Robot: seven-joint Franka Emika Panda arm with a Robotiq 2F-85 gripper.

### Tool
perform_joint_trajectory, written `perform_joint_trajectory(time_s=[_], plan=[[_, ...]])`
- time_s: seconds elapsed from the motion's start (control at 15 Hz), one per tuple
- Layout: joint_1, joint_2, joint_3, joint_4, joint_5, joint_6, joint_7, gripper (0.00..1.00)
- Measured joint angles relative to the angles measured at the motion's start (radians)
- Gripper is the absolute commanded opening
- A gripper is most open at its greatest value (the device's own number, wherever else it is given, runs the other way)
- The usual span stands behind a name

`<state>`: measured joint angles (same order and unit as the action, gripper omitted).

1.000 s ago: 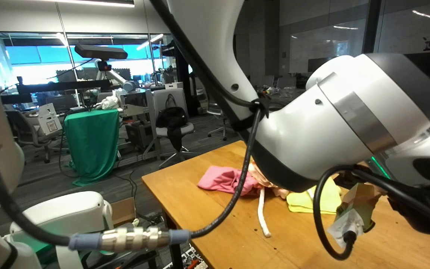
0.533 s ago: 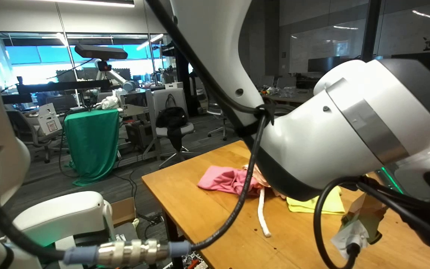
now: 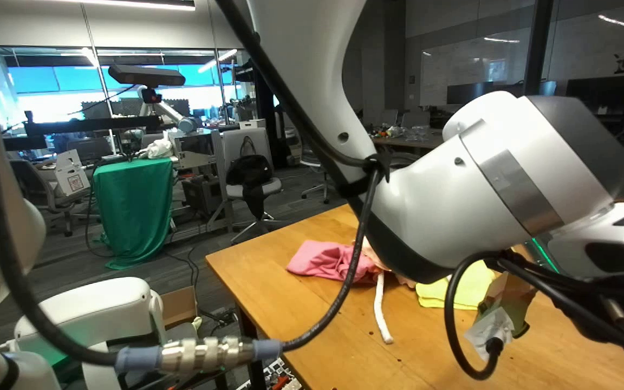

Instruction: Spread the cloths and the objects across the table

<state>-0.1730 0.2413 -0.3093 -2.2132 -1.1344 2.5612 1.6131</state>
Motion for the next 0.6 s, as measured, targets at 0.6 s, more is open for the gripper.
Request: perform_joint_trajectory(time_s=[0.6], plan=[[-0.011, -0.023, 0.135, -0.101, 0.381, 0.184, -0.528, 1.00]])
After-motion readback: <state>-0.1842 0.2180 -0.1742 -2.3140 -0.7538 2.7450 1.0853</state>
